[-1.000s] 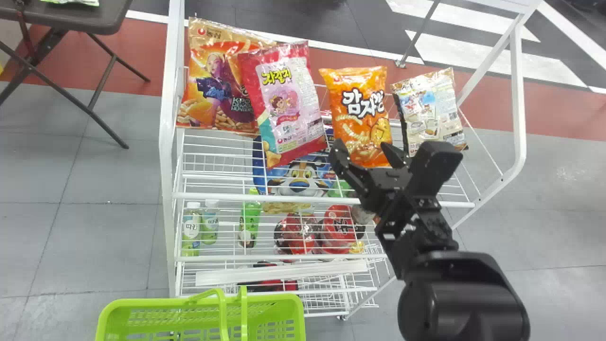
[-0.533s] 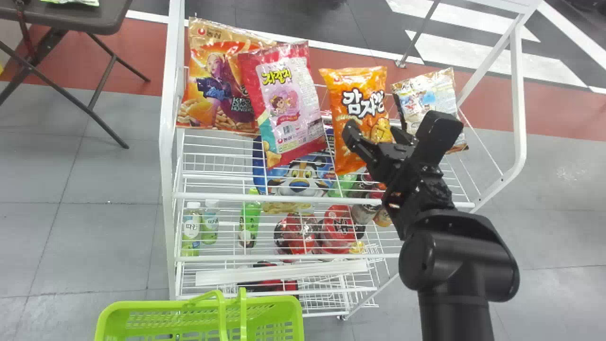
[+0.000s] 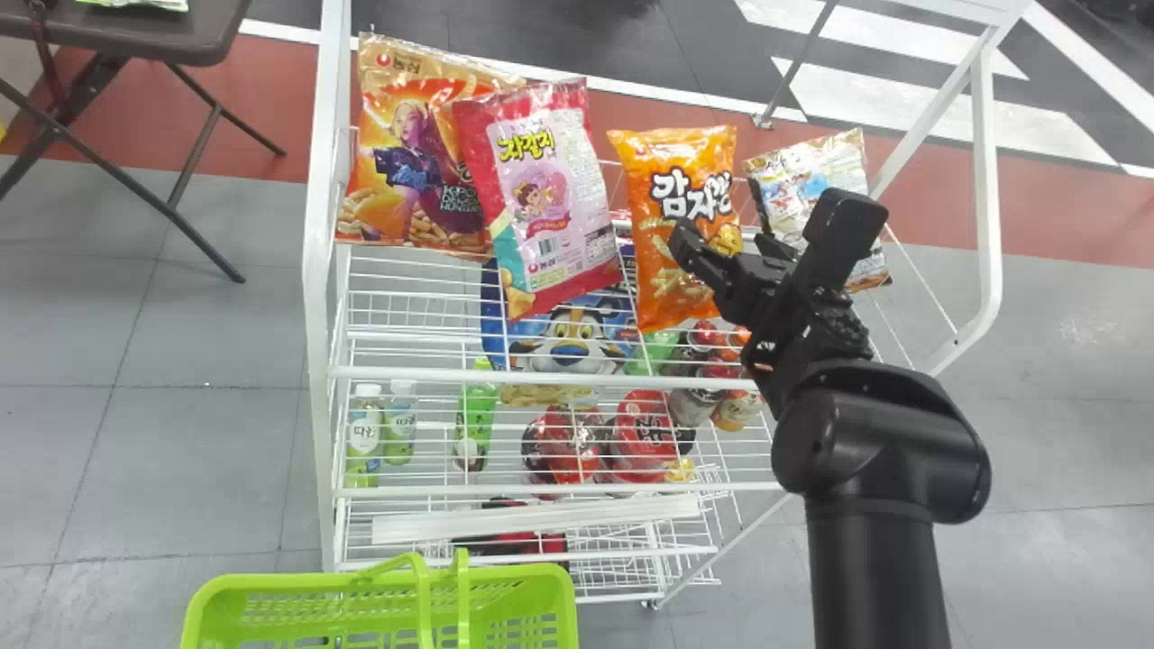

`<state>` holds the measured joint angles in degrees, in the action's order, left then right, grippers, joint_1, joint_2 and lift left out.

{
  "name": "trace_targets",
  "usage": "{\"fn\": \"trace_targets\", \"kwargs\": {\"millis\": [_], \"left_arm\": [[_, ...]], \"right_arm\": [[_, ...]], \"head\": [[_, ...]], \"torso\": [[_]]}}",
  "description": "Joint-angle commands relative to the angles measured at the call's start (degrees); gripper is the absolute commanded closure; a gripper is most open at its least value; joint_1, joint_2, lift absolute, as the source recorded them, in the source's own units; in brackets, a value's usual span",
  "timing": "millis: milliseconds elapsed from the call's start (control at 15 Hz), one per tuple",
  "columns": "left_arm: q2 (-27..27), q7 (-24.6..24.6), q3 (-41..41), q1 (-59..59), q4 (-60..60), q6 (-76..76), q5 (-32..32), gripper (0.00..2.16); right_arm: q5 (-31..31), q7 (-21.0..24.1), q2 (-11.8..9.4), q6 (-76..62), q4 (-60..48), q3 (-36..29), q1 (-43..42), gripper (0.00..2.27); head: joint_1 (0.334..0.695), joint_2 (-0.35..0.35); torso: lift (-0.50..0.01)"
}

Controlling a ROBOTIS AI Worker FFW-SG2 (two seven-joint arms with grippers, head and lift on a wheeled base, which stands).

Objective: Hold basket handle with left hand then pick Gamjakkang with right hand and place into basket

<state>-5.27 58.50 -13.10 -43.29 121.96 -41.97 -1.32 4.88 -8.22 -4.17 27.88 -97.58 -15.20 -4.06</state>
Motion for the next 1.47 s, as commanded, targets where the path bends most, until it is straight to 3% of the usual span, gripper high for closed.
{"fn": "trace_targets", "kwargs": {"millis": [0, 533, 667, 800, 867, 933, 1000, 1400], "left_arm": [[0.0, 0.0, 0.0, 0.0, 0.0, 0.0, 0.0, 2.14], [-0.1, 0.0, 0.1, 0.5, -0.1, -1.4, 0.0, 2.14], [-0.1, -0.1, 0.1, 0.6, -0.2, -1.4, 0.0, 2.14], [0.0, -0.1, 0.2, 0.7, -0.4, -1.4, -0.1, 2.14], [0.0, -0.1, 0.2, 0.7, -0.6, -1.4, -0.2, 2.14], [0.1, -0.2, 0.2, 0.9, -0.8, -1.4, -0.2, 2.14], [0.2, -0.3, 0.2, 0.8, -0.8, -1.4, -0.2, 2.14], [0.2, -0.4, 0.0, 0.5, -0.7, -1.1, -0.3, 2.14]], "right_arm": [[-0.2, 0.0, -1.1, 0.7, 3.6, 0.4, -2.8, 0.11], [-1.4, -6.0, -2.9, 4.2, 12.8, 2.0, -10.2, 0.13], [-1.9, -8.6, -3.1, 5.1, 14.8, 2.1, -11.3, 0.27], [-3.1, -10.1, -3.1, 5.0, 16.9, 2.3, -12.3, 0.64], [-3.5, -10.2, -3.1, 4.2, 17.0, 2.5, -12.3, 1.04], [-3.3, -9.4, -3.0, 2.5, 17.0, 2.8, -11.8, 1.84], [-3.8, -8.0, -2.9, -0.7, 16.8, 3.2, -11.0, 2.25], [-3.6, -1.3, -2.7, -11.9, 7.3, 3.6, -1.1, 2.25]], "head": [[0.695, -0.35], [0.695, -0.35], [0.695, -0.35], [0.695, -0.35], [0.695, -0.35], [0.695, -0.35], [0.695, -0.35], [0.695, -0.35]], "torso": [[-0.019], [-0.019], [-0.019], [-0.019], [-0.019], [-0.019], [-0.019], [-0.019]]}}
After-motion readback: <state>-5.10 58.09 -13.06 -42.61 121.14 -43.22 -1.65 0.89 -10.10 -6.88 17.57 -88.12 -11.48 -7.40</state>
